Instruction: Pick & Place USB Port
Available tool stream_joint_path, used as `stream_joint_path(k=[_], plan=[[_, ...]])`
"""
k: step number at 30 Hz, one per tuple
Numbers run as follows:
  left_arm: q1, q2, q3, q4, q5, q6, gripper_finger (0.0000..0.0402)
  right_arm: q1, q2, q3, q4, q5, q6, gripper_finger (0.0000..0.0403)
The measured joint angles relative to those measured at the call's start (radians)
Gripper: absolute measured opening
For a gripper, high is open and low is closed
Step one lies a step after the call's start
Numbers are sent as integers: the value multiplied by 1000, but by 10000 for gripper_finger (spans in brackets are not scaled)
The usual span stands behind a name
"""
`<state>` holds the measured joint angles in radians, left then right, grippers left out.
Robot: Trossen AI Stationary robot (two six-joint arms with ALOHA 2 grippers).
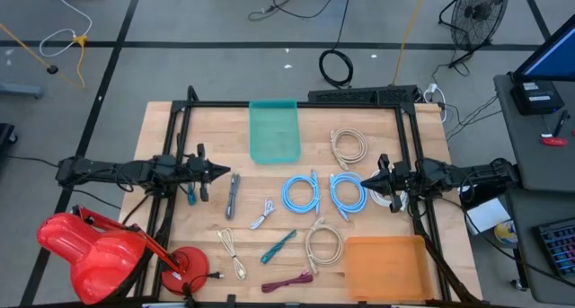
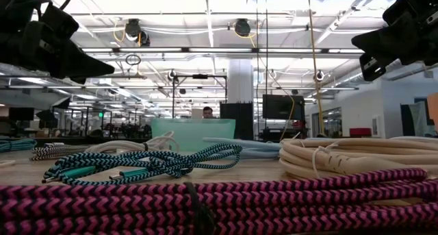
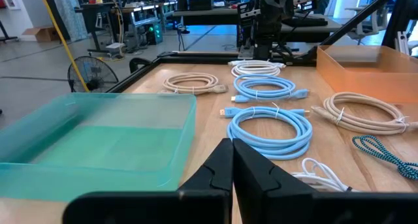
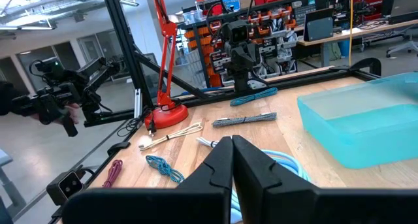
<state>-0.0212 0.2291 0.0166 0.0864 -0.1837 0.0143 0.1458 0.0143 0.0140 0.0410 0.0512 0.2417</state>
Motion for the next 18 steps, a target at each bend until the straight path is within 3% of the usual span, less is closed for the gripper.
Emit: stream_joint_path(k=[4,7,15,18], plan=[[0,0,0,75,-5,-26,5,0,0,0,0,0,0,0],[0,0,0,211,-46,-148,6,0,0,0,0,0,0,0],[0,0,0,753,-263,-560,5,0,0,0,0,0,0,0],[0,0,0,935,-288,-687,5,0,0,0,0,0,0,0]])
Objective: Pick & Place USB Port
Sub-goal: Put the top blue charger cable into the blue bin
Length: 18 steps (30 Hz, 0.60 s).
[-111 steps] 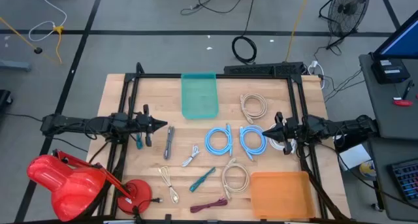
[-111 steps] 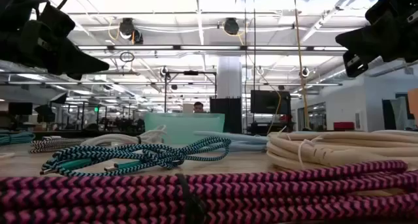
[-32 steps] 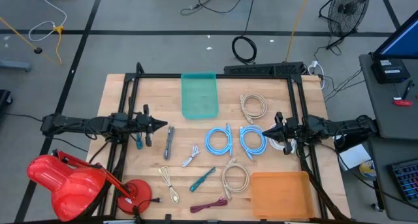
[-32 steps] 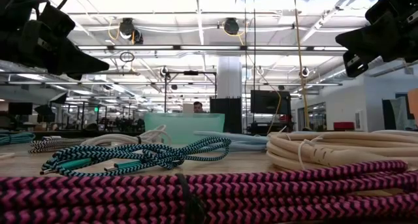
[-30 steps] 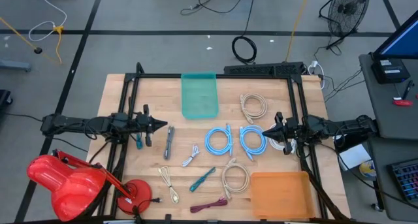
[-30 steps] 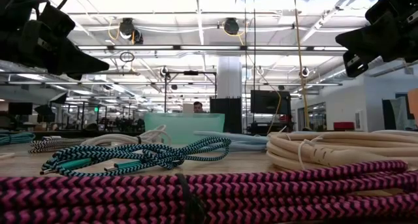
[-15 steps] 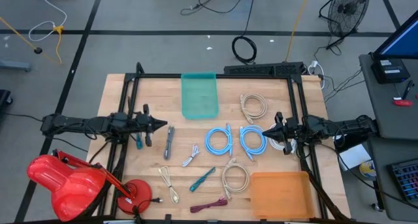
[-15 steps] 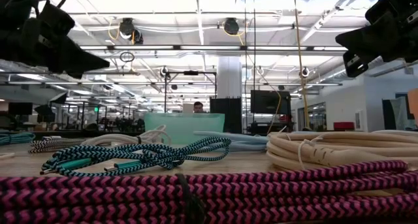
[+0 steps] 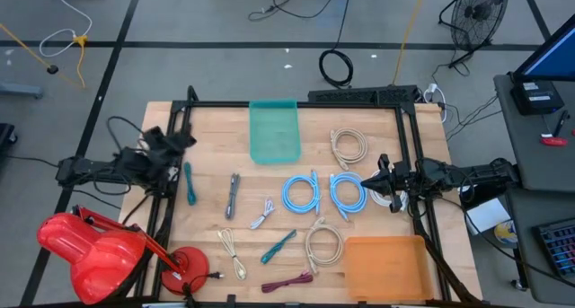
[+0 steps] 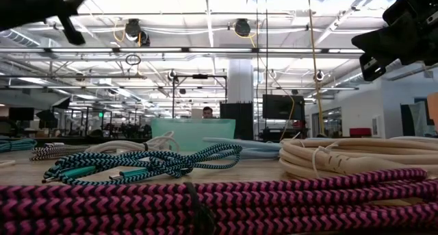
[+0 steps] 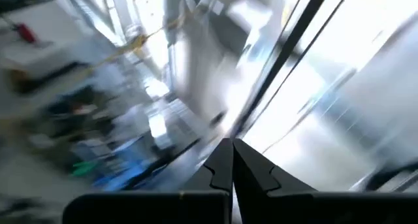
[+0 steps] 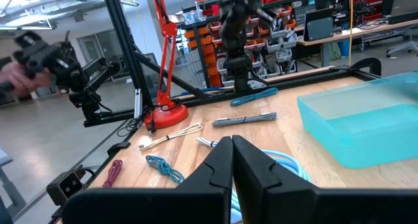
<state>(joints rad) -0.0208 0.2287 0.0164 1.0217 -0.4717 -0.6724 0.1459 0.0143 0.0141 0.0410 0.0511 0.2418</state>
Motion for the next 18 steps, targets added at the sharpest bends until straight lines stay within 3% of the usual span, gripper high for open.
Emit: stream_joint_path(k=[5,10,14,18], plan=[[0,0,0,165,21,-7,5,0,0,0,0,0,0,0],[0,0,38,109,81,22,5,0,0,0,0,0,0,0],[0,0,147,-113,131,49,5,0,0,0,0,0,0,0],[0,16,395,-650,221,90,5,0,0,0,0,0,0,0]])
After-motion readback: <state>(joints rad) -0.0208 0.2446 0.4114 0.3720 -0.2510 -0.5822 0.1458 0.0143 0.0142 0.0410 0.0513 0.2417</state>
